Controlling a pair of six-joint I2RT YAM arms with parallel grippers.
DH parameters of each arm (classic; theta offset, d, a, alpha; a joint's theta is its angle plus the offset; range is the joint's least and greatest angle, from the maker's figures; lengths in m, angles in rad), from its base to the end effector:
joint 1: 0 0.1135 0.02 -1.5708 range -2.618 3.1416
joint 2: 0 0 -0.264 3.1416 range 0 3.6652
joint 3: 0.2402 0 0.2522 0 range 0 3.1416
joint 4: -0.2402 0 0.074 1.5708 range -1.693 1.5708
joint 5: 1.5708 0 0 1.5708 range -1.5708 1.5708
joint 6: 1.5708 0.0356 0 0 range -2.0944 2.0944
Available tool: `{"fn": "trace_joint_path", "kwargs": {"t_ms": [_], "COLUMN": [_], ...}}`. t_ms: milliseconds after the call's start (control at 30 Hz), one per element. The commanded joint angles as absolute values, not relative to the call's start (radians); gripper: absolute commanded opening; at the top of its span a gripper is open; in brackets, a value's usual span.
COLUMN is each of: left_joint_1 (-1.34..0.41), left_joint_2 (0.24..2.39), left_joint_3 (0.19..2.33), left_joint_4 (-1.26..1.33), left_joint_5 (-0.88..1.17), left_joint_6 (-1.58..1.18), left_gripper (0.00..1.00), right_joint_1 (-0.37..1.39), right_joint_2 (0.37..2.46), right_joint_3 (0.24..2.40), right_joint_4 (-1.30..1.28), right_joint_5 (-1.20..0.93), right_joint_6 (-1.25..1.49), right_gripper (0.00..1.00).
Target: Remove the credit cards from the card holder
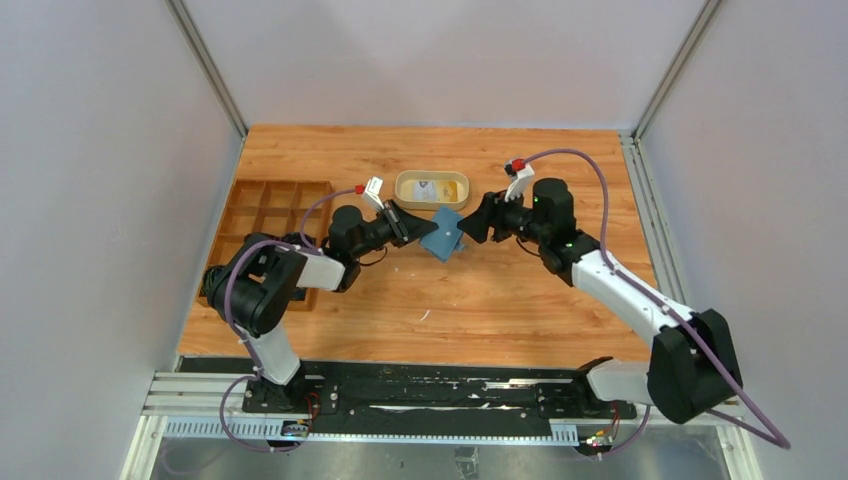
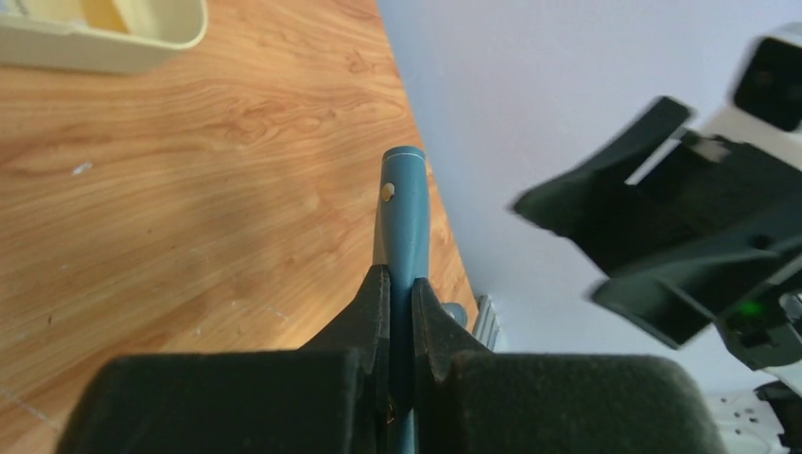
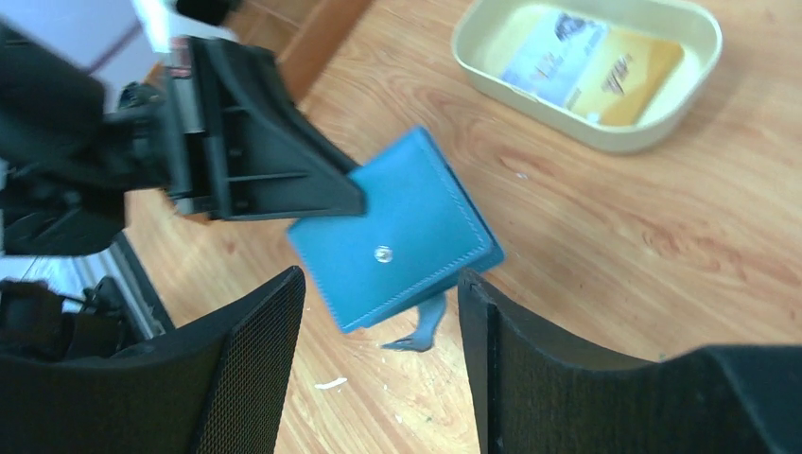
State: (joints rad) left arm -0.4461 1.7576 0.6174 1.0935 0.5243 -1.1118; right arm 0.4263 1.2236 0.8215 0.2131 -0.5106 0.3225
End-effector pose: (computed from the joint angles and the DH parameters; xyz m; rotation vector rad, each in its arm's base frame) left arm 0.2905 -0.1587 0.1705 -0.1538 1.8684 -1.5645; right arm 0.2498 0.1326 0.3014 -0.4816 1.7787 0.9822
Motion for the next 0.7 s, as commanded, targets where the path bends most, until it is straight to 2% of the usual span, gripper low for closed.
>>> {"fn": "trace_joint_path", "kwargs": {"t_ms": [0, 233, 667], "left_joint_1": [-0.453, -0.453, -0.428], "left_joint_2": [1.725, 1.756, 1.763], "left_joint_3": [0.638, 0.602, 0.584], "left_joint_4": [1.035, 1.186, 1.363], "left_joint_5": [0.497, 0.502, 0.526], "left_joint_6": [-1.044, -1.134, -1.287], "left_gripper": [0.00, 0.00, 0.00], "right_joint_1": [0.475, 0.502, 0.449], "right_joint_2": [1.298, 1.390, 1.391], "right_joint_3": [0.812, 0.822, 0.601], "right_joint_4": [0.231, 0.265, 0.580], "right_joint_5": [-0.329, -0.320, -0.377], "right_joint_6": [0.426, 0.464, 0.551], "right_gripper": [0.64, 0.63, 0.62]}}
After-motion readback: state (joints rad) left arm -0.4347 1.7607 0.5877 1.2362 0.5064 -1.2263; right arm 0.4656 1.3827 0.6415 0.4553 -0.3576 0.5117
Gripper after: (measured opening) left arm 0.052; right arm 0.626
